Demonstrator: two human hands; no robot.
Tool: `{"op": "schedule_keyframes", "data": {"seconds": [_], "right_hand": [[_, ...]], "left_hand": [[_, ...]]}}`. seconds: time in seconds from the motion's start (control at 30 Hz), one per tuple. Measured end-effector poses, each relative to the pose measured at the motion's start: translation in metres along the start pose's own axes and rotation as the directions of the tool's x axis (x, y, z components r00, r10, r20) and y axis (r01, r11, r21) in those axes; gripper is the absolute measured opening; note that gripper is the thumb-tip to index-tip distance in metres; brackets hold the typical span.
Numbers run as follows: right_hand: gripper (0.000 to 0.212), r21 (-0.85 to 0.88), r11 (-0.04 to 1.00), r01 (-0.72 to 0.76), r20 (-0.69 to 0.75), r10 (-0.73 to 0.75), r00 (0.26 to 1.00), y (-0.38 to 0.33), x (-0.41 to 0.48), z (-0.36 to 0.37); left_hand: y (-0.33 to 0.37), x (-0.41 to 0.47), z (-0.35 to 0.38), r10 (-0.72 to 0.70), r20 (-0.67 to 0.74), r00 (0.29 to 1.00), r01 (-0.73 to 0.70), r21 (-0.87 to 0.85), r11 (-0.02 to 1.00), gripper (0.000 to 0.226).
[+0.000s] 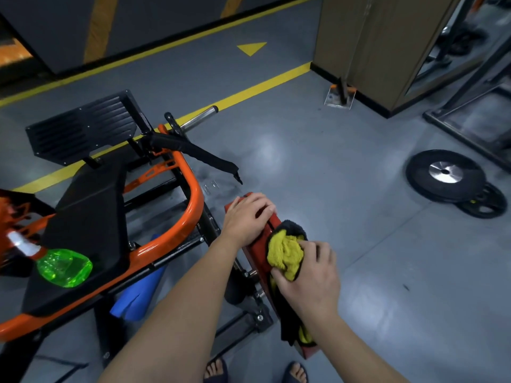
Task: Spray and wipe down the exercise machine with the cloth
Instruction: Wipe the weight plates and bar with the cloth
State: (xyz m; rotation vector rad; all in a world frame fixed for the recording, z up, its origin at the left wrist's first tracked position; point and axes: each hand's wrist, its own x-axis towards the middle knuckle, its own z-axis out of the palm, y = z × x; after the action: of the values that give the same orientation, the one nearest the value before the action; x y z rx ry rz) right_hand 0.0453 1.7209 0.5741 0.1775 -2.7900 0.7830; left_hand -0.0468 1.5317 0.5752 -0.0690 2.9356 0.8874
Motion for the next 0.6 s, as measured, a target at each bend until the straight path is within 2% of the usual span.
{"op": "schedule_keyframes", "data": {"seconds": [0.17,0.23,0.3,0.37,0.47,0.53,0.6], "right_hand": [[0.066,-0.084,0.996,0.012,0.099,-0.004,0.995,-0.024,0.033,0.002],[0.066,-0.111,0.994,0.018,0.145,-0.001,0.989,-0.029,0.046,0.006],[0.064,-0.132,0.991,0.03,0.118,-0.015,0.993,-0.032,0.054,0.011],[0.061,-0.143,0.988,0.056,0.065,-0.047,0.997,-0.035,0.061,0.017],[0.057,-0.152,0.985,0.085,0.047,-0.078,0.996,-0.045,0.075,0.027],[0.056,-0.161,0.981,0.104,0.098,-0.089,0.991,-0.055,0.087,0.032],[0.055,-0.153,0.982,0.11,0.176,-0.083,0.981,-0.063,0.098,0.034]], "left_hand": [[-0.016,0.02,-0.009,-0.095,0.074,0.993,0.102,-0.094,0.99,0.028],[-0.021,0.014,-0.013,-0.134,-0.053,0.99,0.119,-0.228,0.966,0.029],[-0.026,-0.005,-0.019,-0.201,-0.234,0.951,0.096,-0.393,0.914,0.03],[-0.03,-0.03,-0.024,-0.229,-0.252,0.94,0.093,-0.456,0.885,0.027],[-0.037,-0.056,-0.027,-0.15,-0.12,0.981,0.094,-0.382,0.92,0.035],[-0.039,-0.062,-0.027,-0.125,-0.142,0.982,0.075,-0.315,0.946,0.043],[-0.033,-0.063,-0.03,-0.14,-0.176,0.974,0.077,-0.327,0.942,0.045]]}}
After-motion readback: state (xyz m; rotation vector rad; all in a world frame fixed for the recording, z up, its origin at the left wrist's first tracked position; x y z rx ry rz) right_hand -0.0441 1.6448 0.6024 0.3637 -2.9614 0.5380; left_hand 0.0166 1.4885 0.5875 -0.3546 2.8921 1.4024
